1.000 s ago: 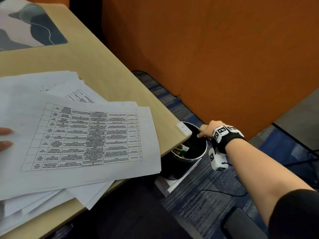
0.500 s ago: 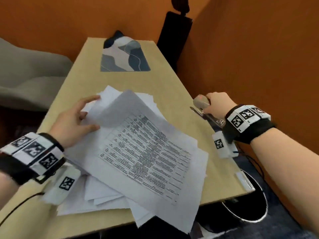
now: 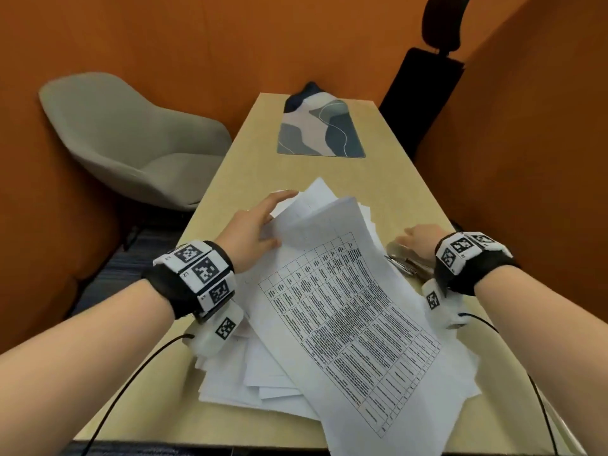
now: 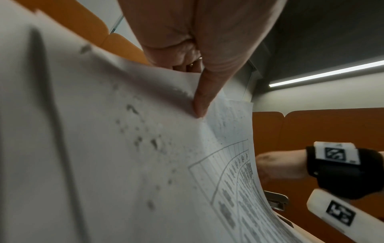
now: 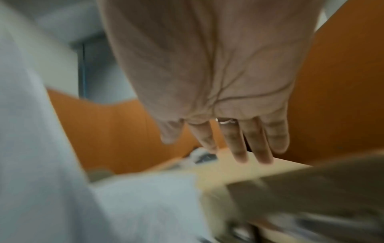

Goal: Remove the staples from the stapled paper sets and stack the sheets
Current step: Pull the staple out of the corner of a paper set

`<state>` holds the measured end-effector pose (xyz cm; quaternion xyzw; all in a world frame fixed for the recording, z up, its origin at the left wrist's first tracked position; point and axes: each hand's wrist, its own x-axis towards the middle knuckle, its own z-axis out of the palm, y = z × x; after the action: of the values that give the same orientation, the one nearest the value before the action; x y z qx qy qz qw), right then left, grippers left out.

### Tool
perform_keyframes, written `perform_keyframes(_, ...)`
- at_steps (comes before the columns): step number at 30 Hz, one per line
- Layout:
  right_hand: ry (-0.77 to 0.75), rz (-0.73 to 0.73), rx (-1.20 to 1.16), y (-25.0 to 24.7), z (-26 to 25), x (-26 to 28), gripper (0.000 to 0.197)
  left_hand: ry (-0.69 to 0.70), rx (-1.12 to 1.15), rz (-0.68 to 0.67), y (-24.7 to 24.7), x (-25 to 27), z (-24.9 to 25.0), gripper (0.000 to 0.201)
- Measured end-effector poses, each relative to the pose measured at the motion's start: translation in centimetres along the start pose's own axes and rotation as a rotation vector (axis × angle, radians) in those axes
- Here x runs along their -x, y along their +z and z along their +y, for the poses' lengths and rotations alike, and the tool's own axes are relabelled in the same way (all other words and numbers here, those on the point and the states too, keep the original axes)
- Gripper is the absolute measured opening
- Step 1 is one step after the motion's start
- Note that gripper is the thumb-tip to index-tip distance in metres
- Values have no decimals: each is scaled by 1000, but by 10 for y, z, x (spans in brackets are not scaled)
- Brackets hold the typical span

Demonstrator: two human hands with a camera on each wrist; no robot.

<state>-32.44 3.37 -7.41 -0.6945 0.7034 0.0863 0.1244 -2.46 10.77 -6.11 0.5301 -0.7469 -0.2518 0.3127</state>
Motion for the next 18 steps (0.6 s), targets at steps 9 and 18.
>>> perform_keyframes(9,-526,454,-562,0,-63,67,24,130,-15,-52,-2,-4,-4,62)
perform_keyframes(18,-664,408,-1073,4,-85,63,32,-91,87,-32,-2,1,3,26)
